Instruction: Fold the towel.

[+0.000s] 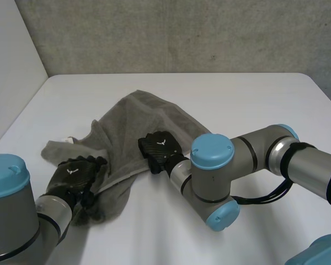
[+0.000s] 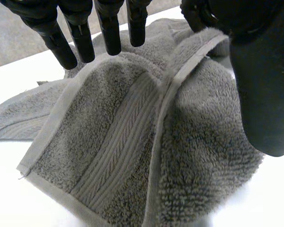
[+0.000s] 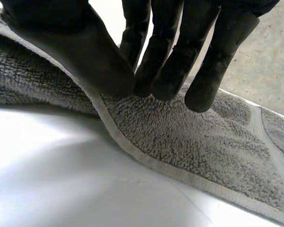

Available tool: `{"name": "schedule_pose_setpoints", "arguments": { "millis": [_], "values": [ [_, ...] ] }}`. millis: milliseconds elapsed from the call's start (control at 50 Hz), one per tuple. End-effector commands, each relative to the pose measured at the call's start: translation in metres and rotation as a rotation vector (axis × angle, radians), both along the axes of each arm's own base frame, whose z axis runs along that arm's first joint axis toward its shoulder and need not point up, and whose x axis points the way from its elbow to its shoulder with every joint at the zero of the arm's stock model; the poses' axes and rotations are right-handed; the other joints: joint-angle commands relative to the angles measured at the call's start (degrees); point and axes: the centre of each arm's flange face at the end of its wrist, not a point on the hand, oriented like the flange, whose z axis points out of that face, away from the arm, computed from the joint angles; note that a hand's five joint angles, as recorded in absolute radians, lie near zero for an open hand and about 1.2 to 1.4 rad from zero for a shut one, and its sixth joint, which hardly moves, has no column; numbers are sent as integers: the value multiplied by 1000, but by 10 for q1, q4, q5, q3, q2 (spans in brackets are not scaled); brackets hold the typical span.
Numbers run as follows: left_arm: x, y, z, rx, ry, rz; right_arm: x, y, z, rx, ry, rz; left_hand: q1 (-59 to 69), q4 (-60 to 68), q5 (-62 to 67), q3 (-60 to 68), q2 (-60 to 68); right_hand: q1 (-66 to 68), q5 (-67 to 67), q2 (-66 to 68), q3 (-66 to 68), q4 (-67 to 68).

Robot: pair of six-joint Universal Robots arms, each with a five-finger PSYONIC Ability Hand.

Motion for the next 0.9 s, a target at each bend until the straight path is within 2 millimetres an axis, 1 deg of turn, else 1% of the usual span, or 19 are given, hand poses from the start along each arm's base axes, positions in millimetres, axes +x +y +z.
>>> {"name": "schedule_pose_setpoints", "arguments": {
  "millis": [20, 40, 60, 80, 140, 180, 260, 280, 300, 340, 360, 400, 420, 460, 520, 580, 640, 720, 900],
  "values": [
    [2, -3, 0, -2, -1, 11, -1, -2, -3, 8, 5, -1, -9, -10, -103, 0, -8, -27, -41, -27, -28, -32],
    [2, -3, 0, -2, -1, 11, -1, -2, -3, 8, 5, -2, -9, -10, -103, 0, -8, -27, -42, -27, -29, -33],
    [2, -4, 0, -5, -1, 12, -2, -2, -1, 6, 4, -9, -9, -10, -103, 0, -8, -222, -237, -222, -224, -228],
    [2, -4, 0, -5, -1, 12, -4, -2, 1, 6, 5, -12, -9, -10, -103, 0, -8, -351, -365, -351, -352, -356],
    [1, -6, -2, -2, -3, 14, -5, -2, 6, 3, 2, -15, -9, -10, -103, 0, -8, -391, -405, -391, -392, -396],
    [1, -8, -7, 6, -8, 14, -8, -1, 25, -16, -18, -18, -7, -9, -101, 1, -6, -466, -481, -466, -467, -472],
    [-1, -11, -10, 8, -11, 14, -13, 0, 42, -39, -37, -24, 14, 13, -79, 23, 16, -476, -491, -476, -478, -482],
    [-2, -13, -11, 6, -12, 13, -21, -10, 46, -45, -40, -53, 21, 20, -72, 30, 22, -476, -491, -476, -478, -482],
    [-2, -13, -11, 6, -12, 13, -21, -10, 46, -45, -40, -53, 21, 20, -72, 30, 23, -476, -491, -476, -478, -482],
    [-3, -16, -13, 9, -14, 11, -48, -47, 56, -60, -49, -148, 40, 38, -54, 48, 41, -463, -478, -463, -465, -469],
    [-3, -16, -13, 9, -14, 11, -48, -47, 56, -60, -49, -148, 40, 39, -54, 49, 41, -463, -477, -463, -464, -469],
    [-4, -17, -13, 9, -14, 11, -73, -80, 59, -73, -40, -223, 43, 42, -50, 52, 44, -453, -467, -453, -454, -459],
    [-4, -17, -13, 7, -14, 9, -73, -80, 59, -73, -40, -223, 43, 42, -50, 52, 44, -453, -467, -453, -454, -459],
    [-4, -17, -13, 9, -14, 9, -91, -106, 69, -116, -21, -269, 43, 42, -50, 52, 44, -446, -461, -446, -448, -452],
    [-4, -17, -13, 9, -13, 12, -97, -115, 70, -115, -2, -268, 41, 40, -52, 50, 43, -439, -454, -439, -441, -445],
    [-4, -16, -14, 11, -13, 9, -100, -130, 51, -49, 59, -235, 41, 40, -52, 50, 43, -429, -444, -429, -431, -435],
    [-4, -16, -14, 12, -14, 7, -102, -138, 44, -27, 74, -247, 41, 40, -52, 50, 43, -423, -437, -423, -424, -428],
    [-5, -14, -15, 16, -16, 2, -101, -144, 43, -35, 68, -251, 40, 39, -54, 49, 41, -416, -430, -416, -417, -422],
    [-5, -13, -15, 18, -15, 0, -92, -148, 24, -30, 72, -235, 40, 39, -54, 49, 41, -379, -393, -379, -380, -385]
  ]
}}
